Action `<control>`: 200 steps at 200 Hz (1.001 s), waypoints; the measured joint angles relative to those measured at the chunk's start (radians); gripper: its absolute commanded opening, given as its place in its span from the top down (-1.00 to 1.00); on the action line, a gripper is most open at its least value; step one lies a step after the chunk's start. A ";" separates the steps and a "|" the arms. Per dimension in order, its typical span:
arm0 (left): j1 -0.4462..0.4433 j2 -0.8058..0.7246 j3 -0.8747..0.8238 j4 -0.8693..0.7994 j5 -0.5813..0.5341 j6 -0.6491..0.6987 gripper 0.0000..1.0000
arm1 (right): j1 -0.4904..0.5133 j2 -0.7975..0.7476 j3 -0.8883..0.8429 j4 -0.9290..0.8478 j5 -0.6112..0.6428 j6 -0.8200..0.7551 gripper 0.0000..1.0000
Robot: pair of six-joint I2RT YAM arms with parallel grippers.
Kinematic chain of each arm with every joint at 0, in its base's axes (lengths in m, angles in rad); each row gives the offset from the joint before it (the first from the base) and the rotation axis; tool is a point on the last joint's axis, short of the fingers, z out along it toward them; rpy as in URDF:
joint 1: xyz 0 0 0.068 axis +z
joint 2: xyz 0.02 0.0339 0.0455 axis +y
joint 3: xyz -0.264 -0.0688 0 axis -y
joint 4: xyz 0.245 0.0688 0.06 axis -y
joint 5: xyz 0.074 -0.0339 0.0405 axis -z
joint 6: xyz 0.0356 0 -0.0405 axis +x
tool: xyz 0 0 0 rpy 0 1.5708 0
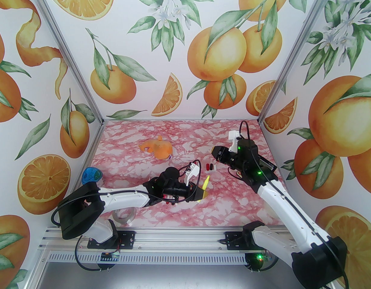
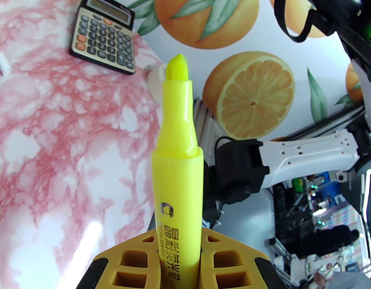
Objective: Open the pen caps
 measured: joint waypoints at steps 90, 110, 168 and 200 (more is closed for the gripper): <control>0.064 -0.142 -0.024 -0.034 -0.037 0.025 0.89 | -0.060 0.102 -0.076 -0.078 0.173 -0.120 0.80; 0.080 -0.184 -0.039 -0.064 -0.048 0.032 0.89 | -0.065 0.142 -0.084 -0.076 0.204 -0.142 0.80; 0.113 -0.274 -0.054 -0.181 -0.069 0.081 0.89 | -0.087 0.254 -0.099 -0.033 0.249 -0.178 0.74; 0.113 -0.292 -0.054 -0.228 -0.076 0.104 0.89 | -0.097 0.330 -0.101 0.024 0.249 -0.188 0.74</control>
